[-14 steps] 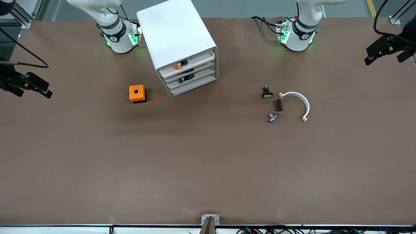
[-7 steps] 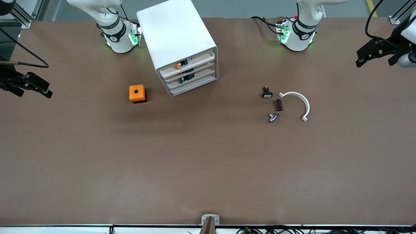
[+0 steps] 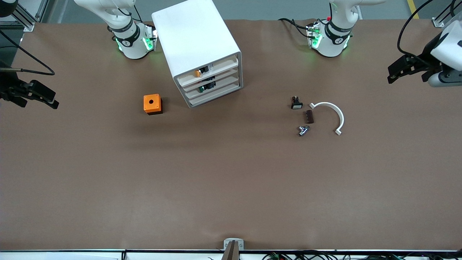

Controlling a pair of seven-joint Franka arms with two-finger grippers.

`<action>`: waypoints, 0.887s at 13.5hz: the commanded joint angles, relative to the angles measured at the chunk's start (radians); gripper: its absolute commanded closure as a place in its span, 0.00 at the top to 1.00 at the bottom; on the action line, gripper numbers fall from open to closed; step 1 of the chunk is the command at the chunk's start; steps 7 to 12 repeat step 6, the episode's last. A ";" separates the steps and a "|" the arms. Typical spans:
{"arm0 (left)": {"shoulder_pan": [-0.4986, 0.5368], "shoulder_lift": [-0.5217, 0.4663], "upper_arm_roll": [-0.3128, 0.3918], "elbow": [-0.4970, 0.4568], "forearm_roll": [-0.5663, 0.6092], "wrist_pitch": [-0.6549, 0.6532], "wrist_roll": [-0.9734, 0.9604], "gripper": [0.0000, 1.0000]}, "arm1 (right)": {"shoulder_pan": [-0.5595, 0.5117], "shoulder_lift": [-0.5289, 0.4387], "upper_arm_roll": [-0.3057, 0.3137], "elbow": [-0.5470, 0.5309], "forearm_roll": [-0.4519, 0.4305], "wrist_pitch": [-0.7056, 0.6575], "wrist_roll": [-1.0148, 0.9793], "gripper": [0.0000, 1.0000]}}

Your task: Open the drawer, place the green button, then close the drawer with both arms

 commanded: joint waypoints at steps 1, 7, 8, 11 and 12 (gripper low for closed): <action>0.043 -0.046 -0.022 -0.044 0.021 0.028 0.007 1.00 | 0.001 -0.009 0.001 -0.003 0.003 -0.009 0.009 1.00; 0.092 -0.043 -0.064 -0.030 0.015 0.028 0.005 1.00 | 0.000 -0.011 0.001 -0.003 0.001 -0.009 0.009 1.00; 0.092 -0.043 -0.064 -0.030 0.015 0.028 0.005 1.00 | 0.000 -0.011 0.001 -0.003 0.001 -0.009 0.009 1.00; 0.092 -0.043 -0.064 -0.030 0.015 0.028 0.005 1.00 | 0.000 -0.011 0.001 -0.003 0.001 -0.009 0.009 1.00; 0.092 -0.043 -0.064 -0.030 0.015 0.028 0.005 1.00 | 0.000 -0.011 0.001 -0.003 0.001 -0.009 0.009 1.00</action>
